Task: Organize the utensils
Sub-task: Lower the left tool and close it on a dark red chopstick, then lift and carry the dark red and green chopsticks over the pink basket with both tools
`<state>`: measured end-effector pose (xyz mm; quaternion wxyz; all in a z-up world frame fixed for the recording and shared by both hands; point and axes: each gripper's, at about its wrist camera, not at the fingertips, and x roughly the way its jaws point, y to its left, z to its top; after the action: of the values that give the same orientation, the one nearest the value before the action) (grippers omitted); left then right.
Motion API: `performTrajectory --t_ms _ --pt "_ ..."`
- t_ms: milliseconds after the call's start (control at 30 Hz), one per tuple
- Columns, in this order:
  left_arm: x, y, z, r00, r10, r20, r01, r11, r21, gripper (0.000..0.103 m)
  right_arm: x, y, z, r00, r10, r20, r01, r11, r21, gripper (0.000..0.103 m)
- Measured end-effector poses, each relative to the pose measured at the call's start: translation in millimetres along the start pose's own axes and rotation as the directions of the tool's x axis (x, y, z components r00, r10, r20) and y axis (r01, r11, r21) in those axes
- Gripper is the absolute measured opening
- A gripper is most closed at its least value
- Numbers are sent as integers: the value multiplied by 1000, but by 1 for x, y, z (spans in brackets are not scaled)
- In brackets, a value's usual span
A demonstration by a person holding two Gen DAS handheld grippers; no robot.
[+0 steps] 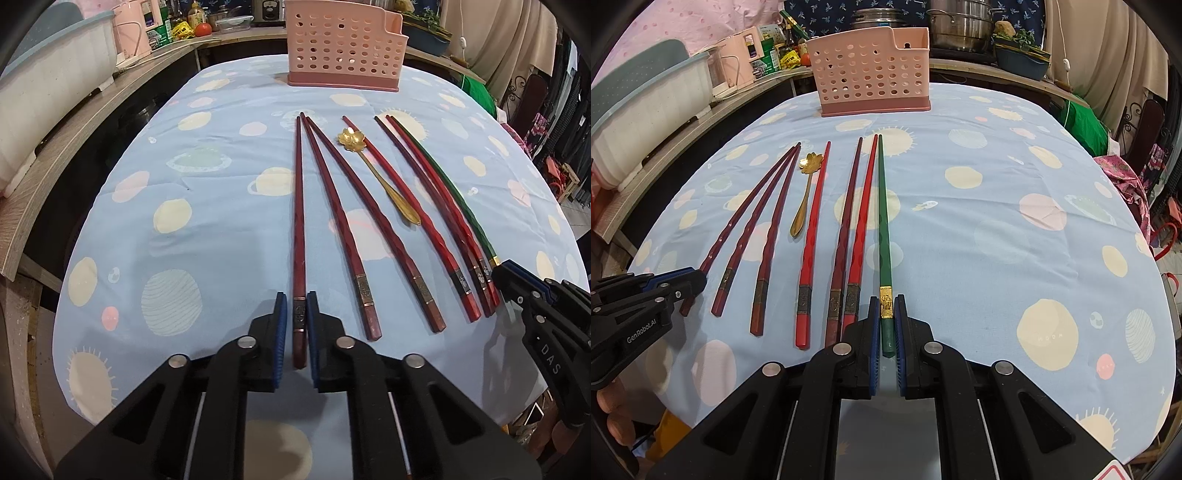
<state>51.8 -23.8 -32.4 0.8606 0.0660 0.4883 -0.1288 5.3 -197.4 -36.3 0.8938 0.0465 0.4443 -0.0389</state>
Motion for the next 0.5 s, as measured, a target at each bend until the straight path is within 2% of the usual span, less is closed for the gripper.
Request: performTrajectory --t_ms 500 --pt "-8 0 5 1000 -14 -1 14 1000 2 7 -4 4 -1 1000 10 -11 -10 1000 -3 7"
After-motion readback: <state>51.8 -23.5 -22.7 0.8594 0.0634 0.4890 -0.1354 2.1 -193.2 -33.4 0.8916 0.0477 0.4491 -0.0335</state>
